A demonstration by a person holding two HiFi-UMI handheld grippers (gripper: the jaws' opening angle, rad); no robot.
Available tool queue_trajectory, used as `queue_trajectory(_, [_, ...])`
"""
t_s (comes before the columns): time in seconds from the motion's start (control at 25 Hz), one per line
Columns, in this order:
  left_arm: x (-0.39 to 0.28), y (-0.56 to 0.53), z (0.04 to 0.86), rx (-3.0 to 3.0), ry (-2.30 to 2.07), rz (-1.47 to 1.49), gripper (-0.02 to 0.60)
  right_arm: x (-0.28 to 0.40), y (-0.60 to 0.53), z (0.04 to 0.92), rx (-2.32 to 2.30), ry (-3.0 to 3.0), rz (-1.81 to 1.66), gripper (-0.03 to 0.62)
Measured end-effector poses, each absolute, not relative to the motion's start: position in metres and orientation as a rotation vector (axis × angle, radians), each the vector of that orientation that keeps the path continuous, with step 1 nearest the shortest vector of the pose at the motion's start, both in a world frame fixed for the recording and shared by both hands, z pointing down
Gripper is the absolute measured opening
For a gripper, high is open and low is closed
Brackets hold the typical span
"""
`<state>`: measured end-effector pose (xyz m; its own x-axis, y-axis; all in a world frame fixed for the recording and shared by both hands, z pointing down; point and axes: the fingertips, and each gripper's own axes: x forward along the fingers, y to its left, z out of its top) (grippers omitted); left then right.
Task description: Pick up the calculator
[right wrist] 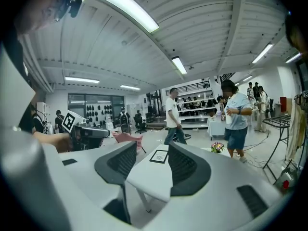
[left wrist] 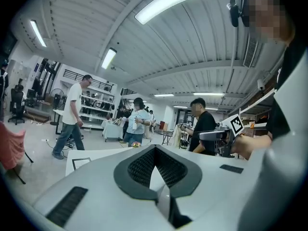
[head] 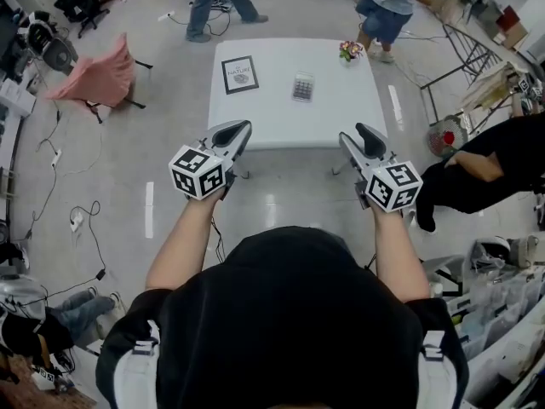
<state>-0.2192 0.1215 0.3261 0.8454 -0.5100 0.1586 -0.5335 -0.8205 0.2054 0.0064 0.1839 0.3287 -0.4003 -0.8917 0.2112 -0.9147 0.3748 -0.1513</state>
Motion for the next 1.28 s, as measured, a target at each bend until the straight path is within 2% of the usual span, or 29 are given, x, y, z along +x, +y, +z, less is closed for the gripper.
queue_trajectory(0.56, [-0.191,0.084,0.336,2.768,-0.802,0.169,0.017,0.038,0.146,0.343,1.675,-2.522,0.435,0.216])
queue_trajectory(1.28, [-0.128,-0.021,0.352,2.689,-0.922,0.209,0.017,0.105,0.016,0.366,1.567,-2.581,0.528,0.218])
